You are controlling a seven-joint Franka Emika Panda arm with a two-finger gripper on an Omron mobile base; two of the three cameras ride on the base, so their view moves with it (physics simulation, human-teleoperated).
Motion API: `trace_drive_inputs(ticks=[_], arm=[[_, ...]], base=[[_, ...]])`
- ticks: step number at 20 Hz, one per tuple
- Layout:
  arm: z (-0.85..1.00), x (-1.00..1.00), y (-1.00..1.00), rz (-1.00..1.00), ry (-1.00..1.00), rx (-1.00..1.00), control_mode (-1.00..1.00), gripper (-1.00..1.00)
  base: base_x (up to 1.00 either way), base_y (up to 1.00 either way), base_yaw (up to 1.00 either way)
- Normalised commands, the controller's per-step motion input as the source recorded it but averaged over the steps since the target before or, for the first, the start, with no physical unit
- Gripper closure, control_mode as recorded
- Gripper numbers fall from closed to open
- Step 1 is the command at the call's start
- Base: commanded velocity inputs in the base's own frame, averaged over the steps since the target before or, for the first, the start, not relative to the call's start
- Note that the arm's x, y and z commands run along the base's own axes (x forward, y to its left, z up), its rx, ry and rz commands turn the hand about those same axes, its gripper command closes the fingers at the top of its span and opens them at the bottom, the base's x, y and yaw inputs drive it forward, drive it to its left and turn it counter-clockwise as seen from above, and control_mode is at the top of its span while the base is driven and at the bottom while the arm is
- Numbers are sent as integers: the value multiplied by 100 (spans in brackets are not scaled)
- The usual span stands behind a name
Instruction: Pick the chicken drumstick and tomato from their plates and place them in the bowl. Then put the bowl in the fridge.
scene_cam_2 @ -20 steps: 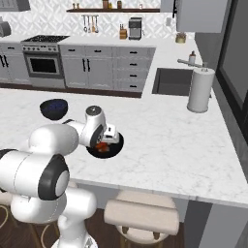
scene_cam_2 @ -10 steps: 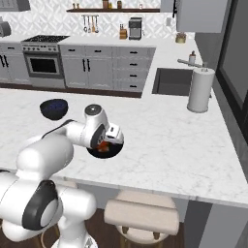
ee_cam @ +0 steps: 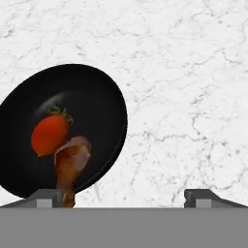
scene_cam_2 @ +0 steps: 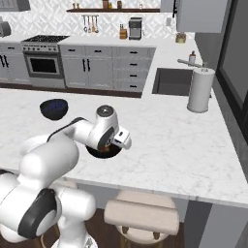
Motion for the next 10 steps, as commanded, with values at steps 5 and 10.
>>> trace_drive_inputs(ticks=[5,10], arm=[[-19,12,-13,0,5,22,-100,-100],[-22,39,0,0,7,0,-100,-100]], base=[[0,0,0],[0,0,0]])
